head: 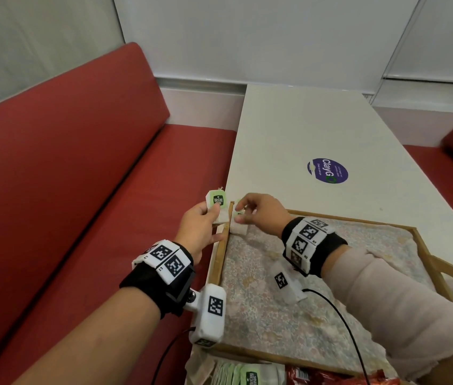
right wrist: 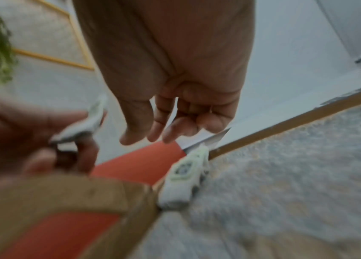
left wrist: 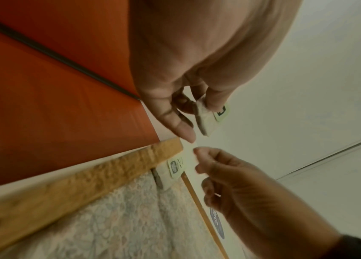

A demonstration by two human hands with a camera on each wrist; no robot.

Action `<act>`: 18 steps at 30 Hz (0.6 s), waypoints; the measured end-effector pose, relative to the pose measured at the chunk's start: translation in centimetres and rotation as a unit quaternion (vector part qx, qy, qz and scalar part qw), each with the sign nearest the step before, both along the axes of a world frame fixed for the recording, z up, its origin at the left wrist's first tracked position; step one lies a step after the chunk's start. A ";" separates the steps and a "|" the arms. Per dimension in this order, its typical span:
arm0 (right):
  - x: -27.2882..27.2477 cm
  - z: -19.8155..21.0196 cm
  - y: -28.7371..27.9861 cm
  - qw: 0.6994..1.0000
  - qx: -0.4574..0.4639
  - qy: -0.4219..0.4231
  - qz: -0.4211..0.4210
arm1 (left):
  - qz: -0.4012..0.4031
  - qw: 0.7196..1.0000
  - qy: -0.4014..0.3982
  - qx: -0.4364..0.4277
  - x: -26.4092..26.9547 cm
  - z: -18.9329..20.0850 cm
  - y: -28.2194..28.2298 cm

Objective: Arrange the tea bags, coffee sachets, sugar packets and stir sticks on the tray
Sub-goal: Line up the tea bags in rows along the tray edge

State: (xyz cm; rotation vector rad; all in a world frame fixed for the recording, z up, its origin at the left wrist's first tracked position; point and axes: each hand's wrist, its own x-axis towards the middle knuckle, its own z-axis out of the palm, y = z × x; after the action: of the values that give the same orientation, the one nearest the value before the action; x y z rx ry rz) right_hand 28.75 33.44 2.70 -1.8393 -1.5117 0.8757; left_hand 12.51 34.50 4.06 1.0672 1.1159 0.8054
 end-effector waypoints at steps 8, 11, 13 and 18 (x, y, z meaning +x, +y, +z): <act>-0.4 3.7 -1.4 0.989 0.008 0.145 0.007 | -0.023 0.995 0.053 0.076 0.7 -0.9 -0.1; -0.7 3.4 -1.5 0.989 0.001 0.151 0.001 | -0.027 0.995 0.046 0.083 1.0 -1.3 -0.2; -0.7 3.1 -1.6 0.988 0.002 0.155 -0.004 | -0.024 0.995 0.039 0.084 1.1 -1.6 -0.2; 0.1 2.0 -1.3 0.992 -0.007 0.116 -0.040 | -0.011 0.991 0.076 0.110 0.5 -2.3 0.1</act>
State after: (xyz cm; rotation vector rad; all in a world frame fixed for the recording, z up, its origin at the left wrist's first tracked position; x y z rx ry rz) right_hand 28.87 32.12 4.70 -1.7274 -1.2822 1.0242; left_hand 13.05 34.62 1.80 1.3414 1.1584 0.8543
